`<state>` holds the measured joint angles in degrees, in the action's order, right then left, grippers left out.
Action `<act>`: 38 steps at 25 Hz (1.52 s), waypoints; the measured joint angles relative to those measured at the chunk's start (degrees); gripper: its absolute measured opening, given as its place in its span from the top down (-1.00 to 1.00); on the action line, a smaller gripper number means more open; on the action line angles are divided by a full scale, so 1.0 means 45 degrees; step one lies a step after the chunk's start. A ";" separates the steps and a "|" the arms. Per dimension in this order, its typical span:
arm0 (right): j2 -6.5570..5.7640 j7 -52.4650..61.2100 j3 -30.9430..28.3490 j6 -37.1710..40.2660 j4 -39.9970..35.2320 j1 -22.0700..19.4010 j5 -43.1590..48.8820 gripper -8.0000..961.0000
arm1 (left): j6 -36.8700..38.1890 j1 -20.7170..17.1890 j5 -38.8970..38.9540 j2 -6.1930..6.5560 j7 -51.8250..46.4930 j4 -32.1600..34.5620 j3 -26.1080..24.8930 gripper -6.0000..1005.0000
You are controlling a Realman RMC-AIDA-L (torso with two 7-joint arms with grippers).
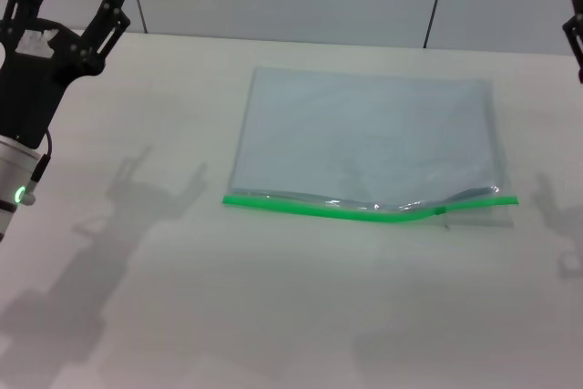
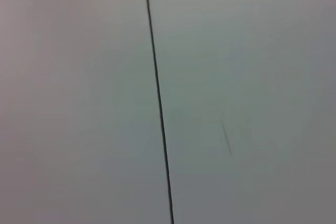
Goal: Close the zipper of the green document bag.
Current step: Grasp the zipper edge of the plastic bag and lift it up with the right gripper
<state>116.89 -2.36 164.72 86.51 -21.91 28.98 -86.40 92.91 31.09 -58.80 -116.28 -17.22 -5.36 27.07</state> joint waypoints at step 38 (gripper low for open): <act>0.0092 -1.6615 0.0019 -0.5930 -0.0304 -0.1480 0.0150 -0.69 | -0.0132 -0.0210 0.0137 0.0049 0.0040 0.0180 -0.0176 -0.74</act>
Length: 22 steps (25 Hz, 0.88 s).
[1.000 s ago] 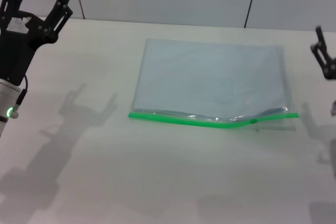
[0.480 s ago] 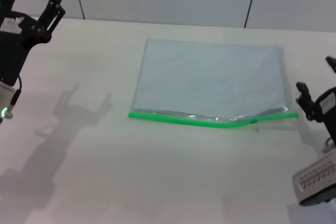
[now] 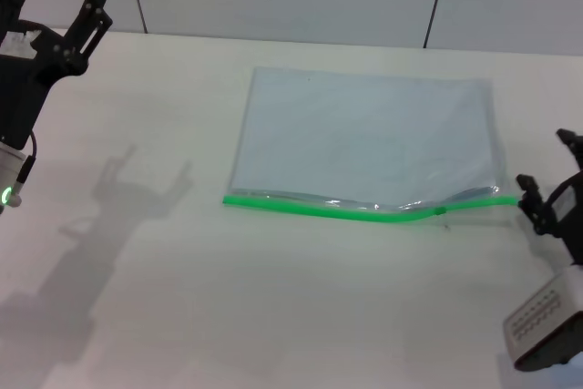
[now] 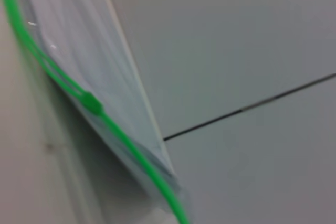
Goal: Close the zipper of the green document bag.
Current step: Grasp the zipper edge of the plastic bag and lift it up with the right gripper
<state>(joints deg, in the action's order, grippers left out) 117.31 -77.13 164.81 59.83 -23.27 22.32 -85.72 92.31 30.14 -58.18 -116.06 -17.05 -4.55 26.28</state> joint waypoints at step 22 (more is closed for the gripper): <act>-0.0008 -0.2565 -0.0003 -0.1731 -0.1378 0.0800 0.0500 -0.64 | -0.0344 0.0060 0.0000 0.0000 0.0000 -0.0006 0.0000 -0.74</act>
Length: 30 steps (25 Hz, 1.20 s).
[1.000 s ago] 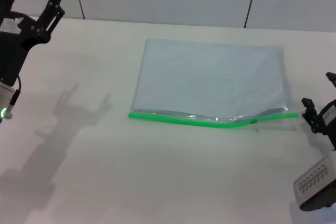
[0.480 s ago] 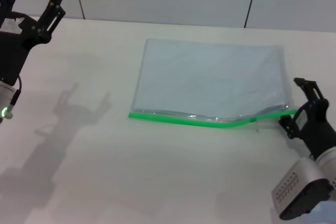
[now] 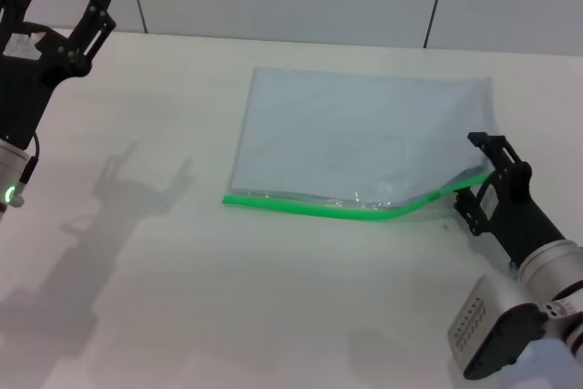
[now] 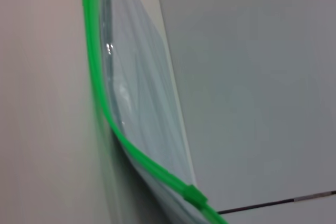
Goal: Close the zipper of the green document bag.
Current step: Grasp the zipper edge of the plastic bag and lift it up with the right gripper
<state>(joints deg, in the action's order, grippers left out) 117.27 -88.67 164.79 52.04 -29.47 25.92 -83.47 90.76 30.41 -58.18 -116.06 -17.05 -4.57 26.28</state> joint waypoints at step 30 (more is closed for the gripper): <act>-0.0027 -0.0816 -0.0021 -0.0566 -0.1283 0.0355 -0.0201 0.85 | -0.0673 0.0287 -0.0365 0.0000 0.0169 0.0141 0.0908 -0.73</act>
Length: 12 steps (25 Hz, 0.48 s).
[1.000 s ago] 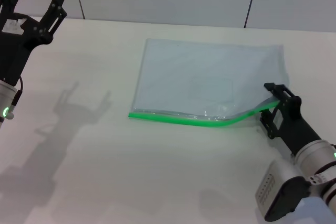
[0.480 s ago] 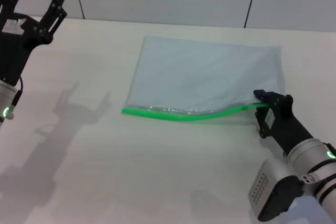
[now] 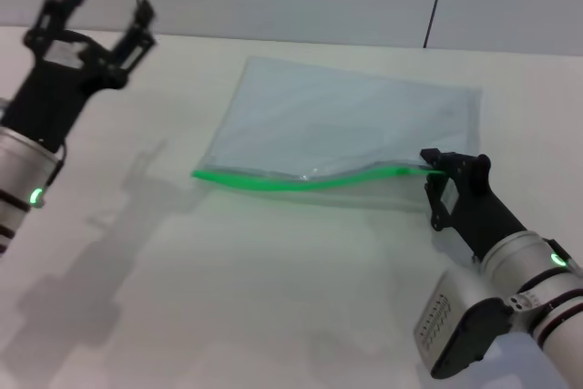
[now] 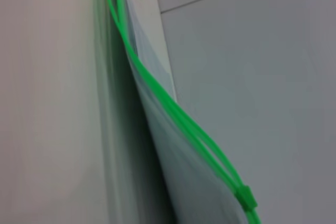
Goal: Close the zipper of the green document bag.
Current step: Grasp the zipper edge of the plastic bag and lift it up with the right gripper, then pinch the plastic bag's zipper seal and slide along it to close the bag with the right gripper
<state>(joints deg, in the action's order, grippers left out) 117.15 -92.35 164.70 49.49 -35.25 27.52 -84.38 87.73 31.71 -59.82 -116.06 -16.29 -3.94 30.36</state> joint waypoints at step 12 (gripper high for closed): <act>0.0011 0.0051 0.0021 0.0048 -0.0502 0.0712 0.0067 0.89 | -0.1714 0.1040 -0.1362 -0.0082 0.1443 0.0320 0.3388 -0.73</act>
<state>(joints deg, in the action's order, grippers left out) 117.20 -92.12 164.80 49.70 -37.50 30.72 -84.07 80.02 36.38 -65.95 -116.43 -9.79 -2.50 45.61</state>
